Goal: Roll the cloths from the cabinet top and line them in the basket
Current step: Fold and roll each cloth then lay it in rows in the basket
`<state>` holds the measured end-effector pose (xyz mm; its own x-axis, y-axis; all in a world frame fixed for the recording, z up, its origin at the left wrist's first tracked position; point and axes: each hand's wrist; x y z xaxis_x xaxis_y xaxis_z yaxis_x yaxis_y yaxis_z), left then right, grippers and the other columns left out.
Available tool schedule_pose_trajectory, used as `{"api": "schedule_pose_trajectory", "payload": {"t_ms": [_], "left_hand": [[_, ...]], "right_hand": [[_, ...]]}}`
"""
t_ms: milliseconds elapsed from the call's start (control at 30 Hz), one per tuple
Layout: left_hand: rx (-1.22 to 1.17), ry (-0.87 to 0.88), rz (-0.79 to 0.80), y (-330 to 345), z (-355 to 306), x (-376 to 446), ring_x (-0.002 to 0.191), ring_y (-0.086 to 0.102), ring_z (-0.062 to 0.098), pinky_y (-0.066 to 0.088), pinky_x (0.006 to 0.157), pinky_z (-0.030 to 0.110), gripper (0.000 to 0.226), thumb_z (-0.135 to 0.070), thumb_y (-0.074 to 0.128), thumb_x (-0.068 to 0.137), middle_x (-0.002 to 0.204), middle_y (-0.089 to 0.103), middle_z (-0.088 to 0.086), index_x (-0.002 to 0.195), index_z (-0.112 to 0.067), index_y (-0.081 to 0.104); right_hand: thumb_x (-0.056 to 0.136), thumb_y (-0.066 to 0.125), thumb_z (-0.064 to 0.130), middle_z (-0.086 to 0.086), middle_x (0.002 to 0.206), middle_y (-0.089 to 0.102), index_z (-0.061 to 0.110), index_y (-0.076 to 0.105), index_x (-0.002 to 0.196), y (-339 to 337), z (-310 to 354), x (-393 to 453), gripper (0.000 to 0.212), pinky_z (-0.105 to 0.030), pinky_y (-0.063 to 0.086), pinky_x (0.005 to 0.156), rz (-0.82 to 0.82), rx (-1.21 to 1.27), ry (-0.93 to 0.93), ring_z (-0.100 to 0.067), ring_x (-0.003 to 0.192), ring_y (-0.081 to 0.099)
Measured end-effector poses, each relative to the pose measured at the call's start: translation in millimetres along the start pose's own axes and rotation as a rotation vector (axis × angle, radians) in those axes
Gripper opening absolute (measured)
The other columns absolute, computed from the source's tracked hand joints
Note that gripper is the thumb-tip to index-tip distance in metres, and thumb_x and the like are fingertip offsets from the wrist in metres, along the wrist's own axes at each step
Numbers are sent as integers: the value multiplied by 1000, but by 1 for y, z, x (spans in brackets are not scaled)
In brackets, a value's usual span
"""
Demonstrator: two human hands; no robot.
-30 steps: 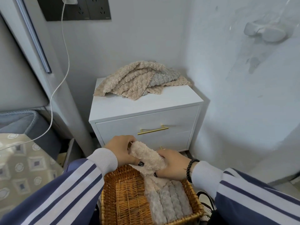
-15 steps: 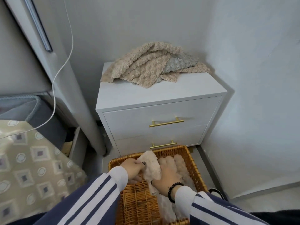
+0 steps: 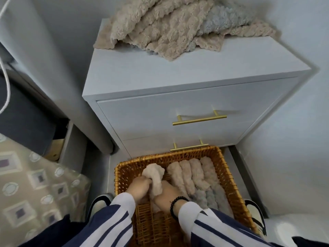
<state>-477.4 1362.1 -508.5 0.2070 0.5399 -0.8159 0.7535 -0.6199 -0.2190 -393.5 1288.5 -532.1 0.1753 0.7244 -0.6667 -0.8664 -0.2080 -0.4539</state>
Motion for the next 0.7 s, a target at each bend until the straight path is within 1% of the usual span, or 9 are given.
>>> {"api": "schedule_pose_trajectory", "payload": {"t_ms": [100, 167, 233, 333, 400, 467, 533, 600, 700], "left_hand": [[-80, -33, -40, 0, 1, 19, 103, 55, 34, 50, 90, 44, 14, -8, 46, 97, 115, 58, 20, 107, -10, 55], [-92, -46, -46, 1, 1, 33, 107, 55, 36, 48, 95, 47, 16, -8, 44, 98, 117, 58, 22, 110, -8, 55], [-81, -61, -69, 2, 1, 48, 115, 52, 39, 44, 101, 48, 23, -9, 42, 100, 124, 55, 24, 117, -2, 55], [-134, -120, -48, 9, 0, 60, 111, 54, 36, 49, 94, 47, 16, -15, 45, 99, 121, 57, 20, 113, -10, 52], [-144, -138, -18, 17, 1, 65, 106, 55, 34, 51, 89, 46, 11, -16, 47, 98, 112, 58, 17, 108, -11, 51], [-142, -127, 18, 24, 4, 69, 96, 56, 28, 51, 86, 43, 8, -18, 49, 97, 98, 60, 9, 104, -14, 52], [-130, -100, 24, 31, 5, 73, 86, 56, 24, 51, 90, 44, 4, -19, 51, 96, 89, 58, 4, 97, -17, 54], [-84, -85, 11, 38, 6, 79, 91, 58, 27, 50, 95, 47, 11, -18, 53, 95, 94, 61, 8, 104, -13, 57], [-33, -105, -23, 46, 5, 90, 107, 59, 34, 51, 95, 47, 35, -20, 57, 92, 117, 62, 18, 122, -3, 56]], "right_hand": [[85, 50, 22, -7, 91, 59, 25, 52, 75, 5, 0, 23, 11, -31, 47, 70, 23, 8, 8, -24, 84, 56], [83, 53, 21, -10, 93, 63, 25, 51, 70, 7, -2, 38, 14, -32, 48, 74, 48, -10, 12, -27, 87, 60], [81, 58, 20, -8, 95, 64, 20, 58, 81, 8, -7, 50, 0, -30, 48, 71, 66, -8, 29, -26, 85, 59], [76, 61, 29, -4, 97, 62, 16, 60, 100, 15, -25, 72, 27, -29, 45, 69, 71, 7, 64, -21, 82, 55], [72, 58, 38, -4, 101, 64, 17, 59, 108, 27, -51, 92, 42, -33, 50, 74, 67, 42, 109, -23, 86, 58], [70, 59, 43, -1, 99, 65, 19, 59, 107, 35, -68, 102, 44, -38, 54, 80, 44, 77, 134, -23, 89, 61], [78, 60, 38, 1, 99, 64, 16, 60, 110, 27, -59, 89, 38, -34, 53, 79, 13, 100, 124, -22, 91, 61], [86, 57, 28, -2, 100, 64, 13, 62, 111, 23, -57, 85, 30, -34, 51, 82, -1, 119, 130, -23, 95, 61], [83, 55, 27, -8, 111, 64, 13, 60, 113, 18, -62, 80, 34, -33, 51, 84, -39, 136, 177, -25, 98, 60]]}}
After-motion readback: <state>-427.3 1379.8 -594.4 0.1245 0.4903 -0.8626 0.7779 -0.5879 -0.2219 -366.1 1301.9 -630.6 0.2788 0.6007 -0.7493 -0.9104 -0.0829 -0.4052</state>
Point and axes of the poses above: each hand's wrist, its own x-axis towards the middle knuckle, its own y-axis out of the palm, z = x × y
